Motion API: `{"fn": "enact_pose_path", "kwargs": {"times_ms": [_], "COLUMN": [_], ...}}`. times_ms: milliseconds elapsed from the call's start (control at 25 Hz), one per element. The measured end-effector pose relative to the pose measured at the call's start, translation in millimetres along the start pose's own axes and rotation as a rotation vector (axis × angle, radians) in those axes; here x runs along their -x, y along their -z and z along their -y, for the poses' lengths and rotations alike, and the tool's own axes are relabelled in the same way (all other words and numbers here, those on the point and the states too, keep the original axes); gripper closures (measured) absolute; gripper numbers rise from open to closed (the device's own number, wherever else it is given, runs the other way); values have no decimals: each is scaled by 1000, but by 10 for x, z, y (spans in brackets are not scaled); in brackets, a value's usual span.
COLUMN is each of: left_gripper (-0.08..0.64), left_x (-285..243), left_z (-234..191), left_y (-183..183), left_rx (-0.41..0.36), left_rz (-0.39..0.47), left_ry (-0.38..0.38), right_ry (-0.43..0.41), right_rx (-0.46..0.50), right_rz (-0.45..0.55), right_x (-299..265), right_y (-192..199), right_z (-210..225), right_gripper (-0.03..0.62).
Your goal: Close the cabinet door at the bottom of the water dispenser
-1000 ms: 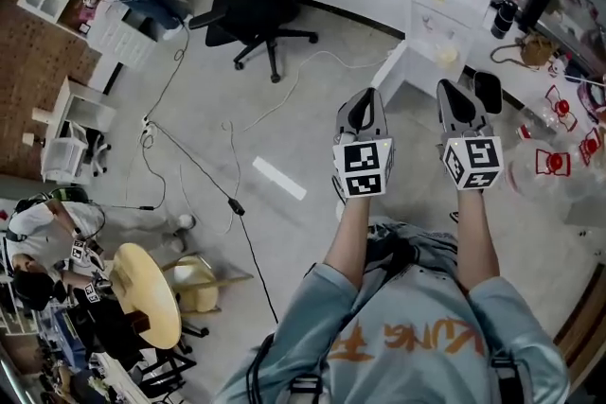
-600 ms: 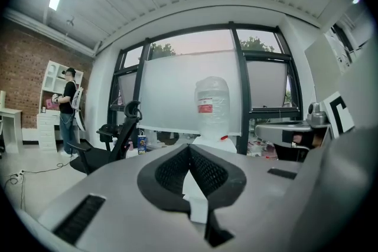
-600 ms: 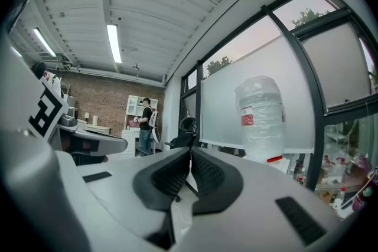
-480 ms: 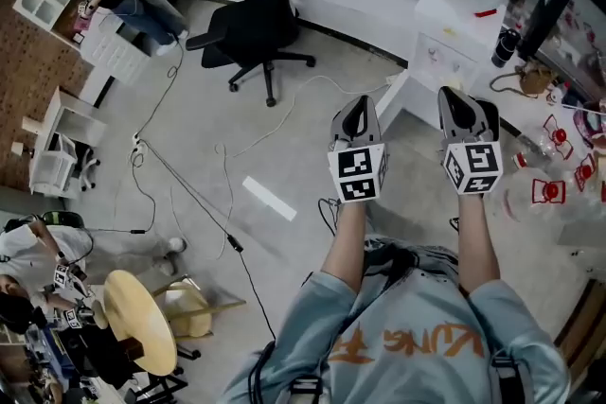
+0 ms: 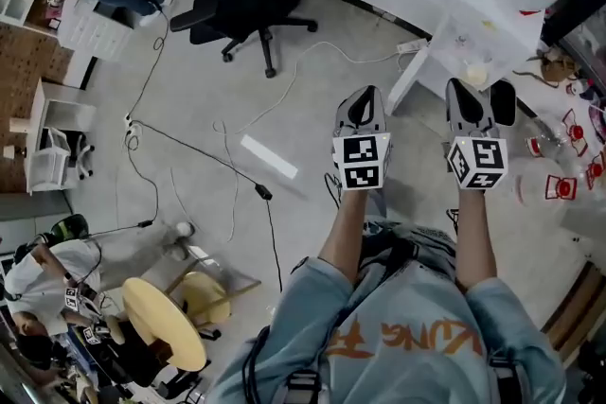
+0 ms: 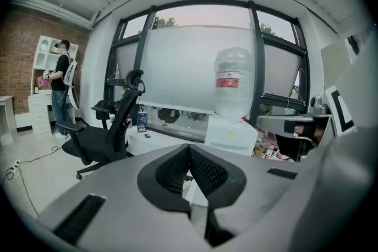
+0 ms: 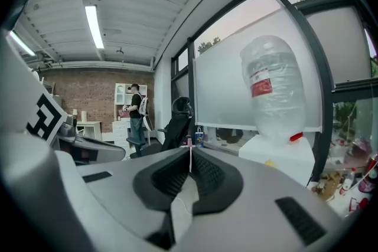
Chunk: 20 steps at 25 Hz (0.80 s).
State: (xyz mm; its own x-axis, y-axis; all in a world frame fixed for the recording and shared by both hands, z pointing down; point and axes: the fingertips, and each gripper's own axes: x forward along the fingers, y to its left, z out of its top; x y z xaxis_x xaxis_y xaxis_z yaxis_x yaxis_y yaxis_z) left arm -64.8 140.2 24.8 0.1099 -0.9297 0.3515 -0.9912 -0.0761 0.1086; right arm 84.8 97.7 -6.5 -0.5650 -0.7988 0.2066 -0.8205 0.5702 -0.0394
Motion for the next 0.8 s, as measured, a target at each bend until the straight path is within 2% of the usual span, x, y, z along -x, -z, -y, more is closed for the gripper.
{"fn": "enact_pose_path", "kwargs": {"times_ms": [200,440,600,800], "left_gripper": [549,549,549,549], "left_x": [-420,-805,-971,-1242], "left_z": [-416,-1021,-1212,-1233], "left_y": [-68,-164,129,471], "left_rx": [-13,-126,-80,-53], "left_rz": [-32,-50,-109,-184], "left_ry": [33,27,45,96], "right_ry": [32,49,67,146], "right_rx": [-23,-36,-31,-62], "right_rz": [-9,3,-63,-129], "right_x": [-671,-1401,-1543,-1617], "right_y": [-55,-112,157,487], "right_z": [-2,-221,-288,-58], "right_gripper": [561,561,561,561]}}
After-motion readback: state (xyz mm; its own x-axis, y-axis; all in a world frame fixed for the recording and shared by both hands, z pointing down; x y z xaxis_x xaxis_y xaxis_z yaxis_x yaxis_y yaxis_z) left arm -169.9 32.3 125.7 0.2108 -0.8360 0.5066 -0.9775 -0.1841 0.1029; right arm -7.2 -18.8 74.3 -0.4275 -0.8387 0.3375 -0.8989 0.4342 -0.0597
